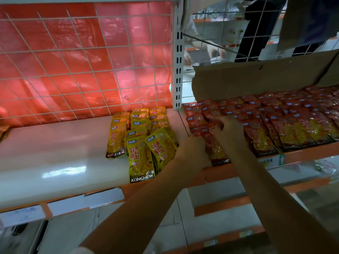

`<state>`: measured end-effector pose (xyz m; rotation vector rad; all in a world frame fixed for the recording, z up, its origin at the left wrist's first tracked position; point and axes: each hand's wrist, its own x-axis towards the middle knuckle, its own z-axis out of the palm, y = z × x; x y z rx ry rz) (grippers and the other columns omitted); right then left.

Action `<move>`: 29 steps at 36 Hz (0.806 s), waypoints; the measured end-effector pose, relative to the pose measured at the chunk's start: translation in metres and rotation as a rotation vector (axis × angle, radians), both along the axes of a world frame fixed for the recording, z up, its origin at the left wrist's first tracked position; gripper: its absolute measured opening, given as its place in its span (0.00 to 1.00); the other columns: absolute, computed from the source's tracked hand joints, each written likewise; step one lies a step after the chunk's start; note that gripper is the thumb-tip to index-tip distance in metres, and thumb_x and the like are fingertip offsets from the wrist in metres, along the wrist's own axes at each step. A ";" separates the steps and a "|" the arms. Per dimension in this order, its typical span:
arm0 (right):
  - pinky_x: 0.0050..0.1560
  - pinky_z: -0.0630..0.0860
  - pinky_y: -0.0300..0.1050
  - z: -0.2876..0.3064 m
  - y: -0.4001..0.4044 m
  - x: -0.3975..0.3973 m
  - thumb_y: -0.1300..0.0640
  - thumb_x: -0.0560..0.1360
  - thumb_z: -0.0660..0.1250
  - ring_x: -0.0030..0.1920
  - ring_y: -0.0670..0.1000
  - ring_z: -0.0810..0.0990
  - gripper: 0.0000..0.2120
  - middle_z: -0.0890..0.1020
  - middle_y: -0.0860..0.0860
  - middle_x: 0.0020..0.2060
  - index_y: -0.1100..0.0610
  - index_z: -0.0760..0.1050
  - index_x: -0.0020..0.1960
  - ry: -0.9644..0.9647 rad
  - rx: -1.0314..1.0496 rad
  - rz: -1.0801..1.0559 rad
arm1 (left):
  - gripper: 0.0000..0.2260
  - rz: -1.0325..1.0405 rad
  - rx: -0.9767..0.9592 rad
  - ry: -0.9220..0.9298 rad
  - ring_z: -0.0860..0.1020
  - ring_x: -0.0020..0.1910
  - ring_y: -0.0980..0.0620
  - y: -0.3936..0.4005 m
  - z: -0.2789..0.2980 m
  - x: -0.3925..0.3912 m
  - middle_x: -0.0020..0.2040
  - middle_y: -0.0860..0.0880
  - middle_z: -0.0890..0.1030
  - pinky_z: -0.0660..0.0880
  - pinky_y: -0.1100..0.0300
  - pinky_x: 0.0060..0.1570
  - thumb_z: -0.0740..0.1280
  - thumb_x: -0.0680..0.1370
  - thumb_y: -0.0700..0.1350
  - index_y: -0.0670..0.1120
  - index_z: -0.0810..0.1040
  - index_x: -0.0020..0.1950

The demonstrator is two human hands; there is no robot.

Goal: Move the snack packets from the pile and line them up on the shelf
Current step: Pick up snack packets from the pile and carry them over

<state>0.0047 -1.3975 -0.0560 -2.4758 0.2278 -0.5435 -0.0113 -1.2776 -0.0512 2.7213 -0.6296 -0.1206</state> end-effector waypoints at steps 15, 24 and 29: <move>0.55 0.70 0.43 -0.019 0.079 -0.020 0.58 0.74 0.68 0.56 0.54 0.74 0.18 0.76 0.56 0.55 0.57 0.75 0.64 0.106 0.071 0.416 | 0.16 0.221 0.147 -0.168 0.75 0.57 0.44 0.112 0.006 -0.019 0.58 0.46 0.76 0.70 0.55 0.48 0.58 0.80 0.51 0.47 0.72 0.65; 0.71 0.60 0.58 -0.039 0.085 -0.024 0.51 0.74 0.68 0.67 0.56 0.68 0.26 0.75 0.53 0.58 0.52 0.68 0.70 0.183 -0.022 0.354 | 0.21 0.259 0.149 -0.106 0.74 0.58 0.42 0.130 -0.008 -0.023 0.62 0.45 0.70 0.71 0.53 0.47 0.60 0.78 0.48 0.47 0.64 0.71; 0.68 0.65 0.60 -0.034 0.088 -0.031 0.47 0.74 0.67 0.68 0.60 0.66 0.27 0.73 0.53 0.57 0.48 0.66 0.71 0.210 -0.061 0.309 | 0.20 0.257 0.155 -0.124 0.73 0.59 0.43 0.131 -0.010 -0.024 0.63 0.44 0.69 0.70 0.55 0.46 0.60 0.79 0.48 0.45 0.65 0.70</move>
